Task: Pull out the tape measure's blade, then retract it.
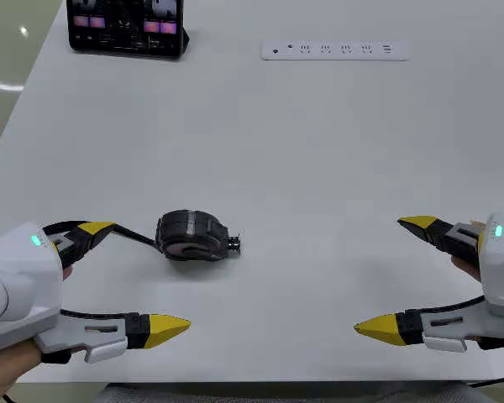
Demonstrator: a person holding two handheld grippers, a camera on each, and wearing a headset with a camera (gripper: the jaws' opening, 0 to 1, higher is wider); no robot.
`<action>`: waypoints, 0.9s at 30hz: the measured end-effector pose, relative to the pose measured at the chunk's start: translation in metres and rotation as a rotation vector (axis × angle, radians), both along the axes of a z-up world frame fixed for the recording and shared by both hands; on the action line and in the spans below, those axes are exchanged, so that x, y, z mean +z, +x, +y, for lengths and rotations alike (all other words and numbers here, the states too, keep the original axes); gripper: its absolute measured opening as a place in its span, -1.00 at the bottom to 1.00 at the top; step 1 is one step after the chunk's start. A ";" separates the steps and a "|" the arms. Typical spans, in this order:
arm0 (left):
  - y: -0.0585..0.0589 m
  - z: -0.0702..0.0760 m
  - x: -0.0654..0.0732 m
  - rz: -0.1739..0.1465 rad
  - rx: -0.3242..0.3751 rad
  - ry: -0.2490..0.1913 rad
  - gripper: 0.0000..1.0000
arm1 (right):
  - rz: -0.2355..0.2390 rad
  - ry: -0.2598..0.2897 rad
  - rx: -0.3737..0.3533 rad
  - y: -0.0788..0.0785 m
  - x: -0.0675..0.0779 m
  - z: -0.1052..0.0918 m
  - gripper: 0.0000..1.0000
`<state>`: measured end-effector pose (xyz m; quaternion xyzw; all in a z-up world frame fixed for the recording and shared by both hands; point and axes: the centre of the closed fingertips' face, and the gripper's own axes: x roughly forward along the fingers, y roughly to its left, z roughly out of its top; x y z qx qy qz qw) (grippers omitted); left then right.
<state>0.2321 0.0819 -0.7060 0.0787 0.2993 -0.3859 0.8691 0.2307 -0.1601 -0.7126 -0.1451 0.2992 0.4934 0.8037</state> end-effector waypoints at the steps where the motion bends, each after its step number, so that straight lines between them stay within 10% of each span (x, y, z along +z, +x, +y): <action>1: 0.001 0.000 0.001 -0.009 -0.001 0.002 0.98 | 0.004 0.002 -0.002 0.000 0.000 0.000 0.86; 27: 0.006 0.000 0.002 -0.008 -0.019 -0.004 0.98 | 0.007 0.001 0.012 0.005 0.000 0.002 0.72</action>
